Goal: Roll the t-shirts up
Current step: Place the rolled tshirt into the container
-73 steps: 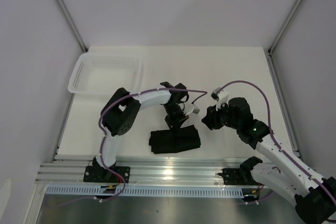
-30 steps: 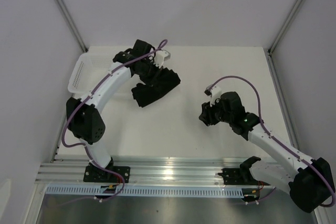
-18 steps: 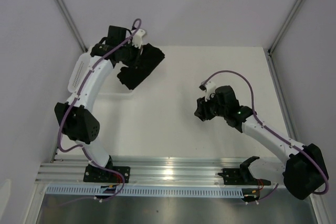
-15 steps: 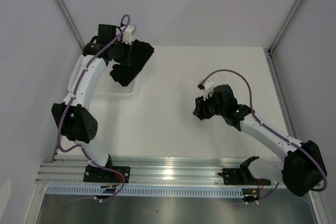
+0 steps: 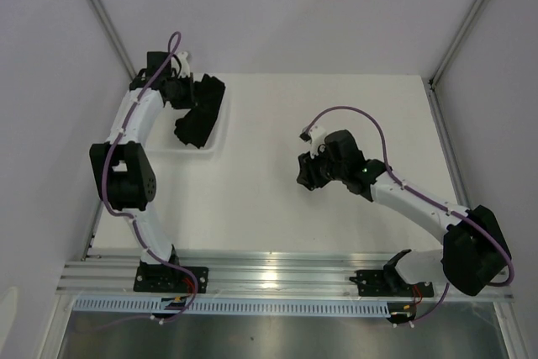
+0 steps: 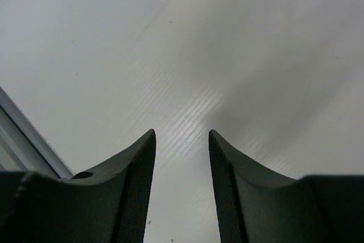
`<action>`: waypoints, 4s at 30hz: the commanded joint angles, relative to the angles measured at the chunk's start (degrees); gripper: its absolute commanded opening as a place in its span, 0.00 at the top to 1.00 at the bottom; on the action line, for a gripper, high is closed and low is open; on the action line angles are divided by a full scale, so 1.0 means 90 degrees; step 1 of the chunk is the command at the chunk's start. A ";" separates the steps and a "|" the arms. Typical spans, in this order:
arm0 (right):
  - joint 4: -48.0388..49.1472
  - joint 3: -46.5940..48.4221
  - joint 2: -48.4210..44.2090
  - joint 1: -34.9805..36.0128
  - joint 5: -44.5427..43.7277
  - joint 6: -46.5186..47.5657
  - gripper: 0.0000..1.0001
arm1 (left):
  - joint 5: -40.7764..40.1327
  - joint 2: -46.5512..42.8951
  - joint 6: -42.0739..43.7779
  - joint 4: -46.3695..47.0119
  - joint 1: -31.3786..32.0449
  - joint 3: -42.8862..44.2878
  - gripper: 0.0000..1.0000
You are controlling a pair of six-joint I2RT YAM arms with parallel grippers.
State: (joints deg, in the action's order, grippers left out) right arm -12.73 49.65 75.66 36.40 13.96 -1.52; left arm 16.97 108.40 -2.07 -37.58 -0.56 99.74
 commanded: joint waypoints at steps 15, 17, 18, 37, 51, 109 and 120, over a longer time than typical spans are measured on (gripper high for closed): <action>-0.0441 0.0763 0.0382 0.0428 -0.0398 -0.0056 0.55 | 0.1405 0.1441 -0.1958 0.0650 -0.1012 -0.0224 0.99; -0.0441 0.0782 0.0412 0.0476 -0.0427 -0.0075 0.55 | 0.1434 0.1520 -0.2084 0.0621 -0.1099 -0.0223 0.99; -0.0451 0.0792 0.0412 0.0486 -0.0428 -0.0085 0.55 | 0.1454 0.1568 -0.2124 0.0621 -0.1129 -0.0223 0.99; -0.0519 0.1065 0.0793 0.0613 -0.0408 0.0061 0.55 | 0.0790 0.1861 -0.1431 -0.0140 -0.1208 0.0029 0.79; -0.0451 0.1144 0.0783 0.0623 -0.0252 0.0091 0.54 | -0.0088 0.0769 -0.0913 -0.0092 -0.1208 -0.0173 0.51; -0.0401 0.2334 0.0860 -0.0470 -0.3618 -0.1352 0.01 | -0.2452 -0.1507 0.1030 0.0132 -0.0924 -0.1473 0.49; -0.1193 0.3078 0.1418 -0.0471 -0.4763 -0.1999 0.01 | -0.2940 -0.1800 0.1167 0.0221 -0.1422 -0.1678 0.45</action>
State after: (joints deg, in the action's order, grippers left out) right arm -23.53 75.48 88.62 32.12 -25.04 -16.53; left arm -7.05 96.23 6.76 -37.54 -11.84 85.45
